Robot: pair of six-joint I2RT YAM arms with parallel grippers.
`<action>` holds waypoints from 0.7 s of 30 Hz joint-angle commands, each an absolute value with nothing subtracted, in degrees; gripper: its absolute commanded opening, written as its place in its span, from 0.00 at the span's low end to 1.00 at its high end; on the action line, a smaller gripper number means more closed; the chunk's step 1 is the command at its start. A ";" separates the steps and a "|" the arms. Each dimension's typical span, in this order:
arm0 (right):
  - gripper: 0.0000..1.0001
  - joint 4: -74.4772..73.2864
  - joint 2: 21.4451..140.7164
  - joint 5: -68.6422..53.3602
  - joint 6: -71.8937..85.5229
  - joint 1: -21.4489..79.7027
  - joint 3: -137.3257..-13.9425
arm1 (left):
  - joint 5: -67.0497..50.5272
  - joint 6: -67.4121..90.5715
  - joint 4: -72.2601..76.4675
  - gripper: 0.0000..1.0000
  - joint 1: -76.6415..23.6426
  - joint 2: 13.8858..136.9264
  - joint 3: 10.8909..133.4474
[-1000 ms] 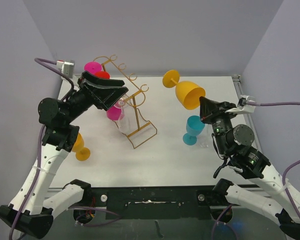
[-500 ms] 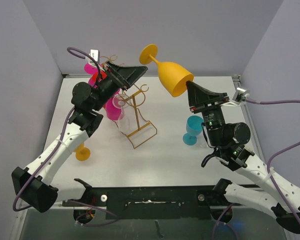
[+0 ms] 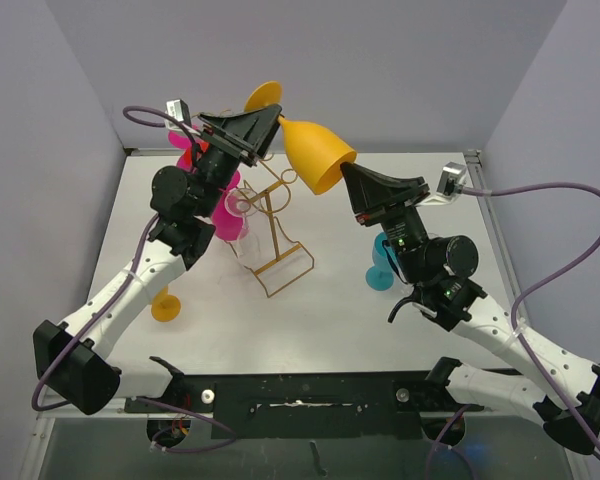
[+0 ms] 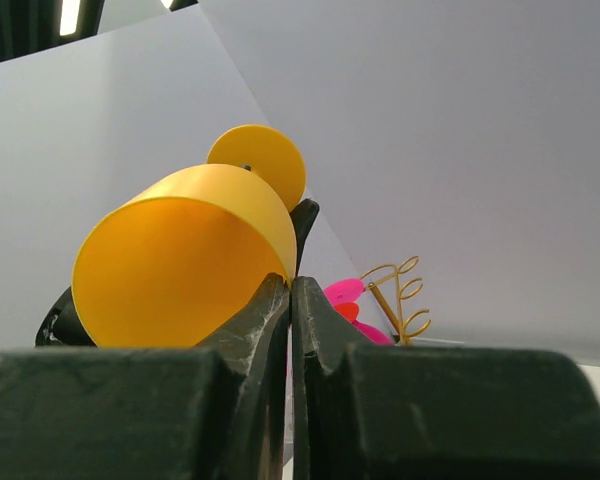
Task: Place the wine glass upside down on the wine glass rack
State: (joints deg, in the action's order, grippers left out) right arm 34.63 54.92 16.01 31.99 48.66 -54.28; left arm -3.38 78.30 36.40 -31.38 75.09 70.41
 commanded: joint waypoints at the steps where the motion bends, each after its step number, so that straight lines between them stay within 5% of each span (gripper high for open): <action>1: 0.00 38.04 54.95 11.01 32.96 48.24 -55.15 | 0.92 81.23 42.19 0.36 -31.72 74.87 72.92; 12: 0.00 35.06 53.98 6.05 29.74 48.23 -53.70 | 0.82 85.70 46.27 0.30 -31.64 75.66 72.07; 21: 0.00 33.32 53.95 5.72 28.00 48.17 -53.92 | -0.17 82.56 48.35 0.01 -31.45 75.38 72.46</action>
